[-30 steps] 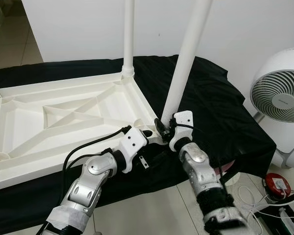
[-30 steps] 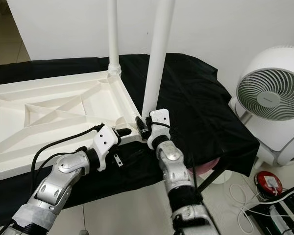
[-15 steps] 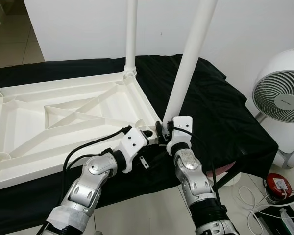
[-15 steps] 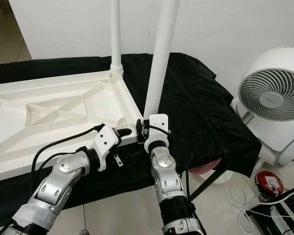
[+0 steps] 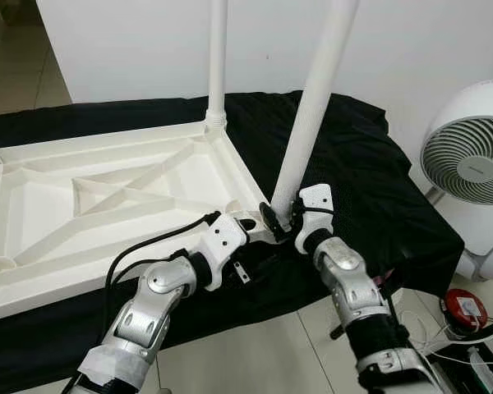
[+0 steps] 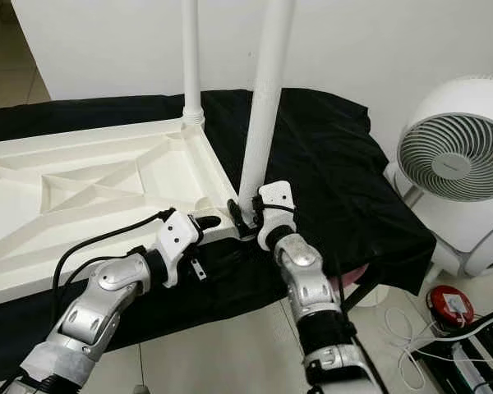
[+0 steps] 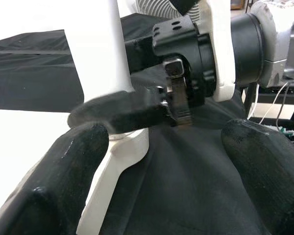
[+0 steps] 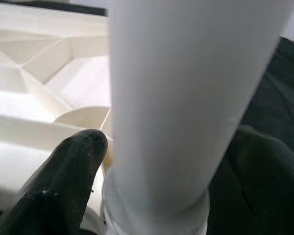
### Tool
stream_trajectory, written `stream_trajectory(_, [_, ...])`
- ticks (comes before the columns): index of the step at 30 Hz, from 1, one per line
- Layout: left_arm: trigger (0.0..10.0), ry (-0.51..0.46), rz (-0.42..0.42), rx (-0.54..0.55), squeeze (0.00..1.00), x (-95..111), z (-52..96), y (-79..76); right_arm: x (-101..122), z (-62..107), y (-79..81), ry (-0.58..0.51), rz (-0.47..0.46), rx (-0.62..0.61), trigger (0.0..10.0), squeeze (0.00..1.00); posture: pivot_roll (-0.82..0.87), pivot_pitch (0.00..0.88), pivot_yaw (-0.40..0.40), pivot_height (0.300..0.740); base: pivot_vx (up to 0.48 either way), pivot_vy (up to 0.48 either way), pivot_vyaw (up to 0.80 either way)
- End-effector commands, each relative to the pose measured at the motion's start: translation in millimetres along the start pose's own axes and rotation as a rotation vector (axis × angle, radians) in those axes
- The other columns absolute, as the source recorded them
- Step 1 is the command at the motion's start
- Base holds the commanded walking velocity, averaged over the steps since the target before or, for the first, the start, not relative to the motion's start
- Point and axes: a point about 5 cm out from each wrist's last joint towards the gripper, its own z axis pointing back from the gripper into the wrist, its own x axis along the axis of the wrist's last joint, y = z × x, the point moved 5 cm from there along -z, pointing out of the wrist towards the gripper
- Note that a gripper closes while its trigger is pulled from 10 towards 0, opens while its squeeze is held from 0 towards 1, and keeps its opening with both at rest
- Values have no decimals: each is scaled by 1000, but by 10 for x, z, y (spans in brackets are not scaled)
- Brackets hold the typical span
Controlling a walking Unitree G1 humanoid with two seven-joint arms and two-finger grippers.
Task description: Building children table
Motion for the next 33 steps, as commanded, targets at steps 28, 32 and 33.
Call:
stream_trajectory(28, [10000, 1, -13, 37, 0, 34, -23, 15, -183, -97, 118, 70, 34, 312, 10000, 0, -1, 0, -50, 740, 0, 0, 0])
stream_trajectory(32, [10000, 2, -14, 37, 0, 34, -25, 16, -191, -110, 67, 72, 26, 270, 10000, 0, -1, 0, -51, 740, 0, 0, 0])
stream_trajectory(33, [10000, 3, -15, 37, 0, 33, -23, 19, -203, -130, -2, 90, 28, 205, 10000, 0, 1, 0, -53, 740, 0, 0, 0])
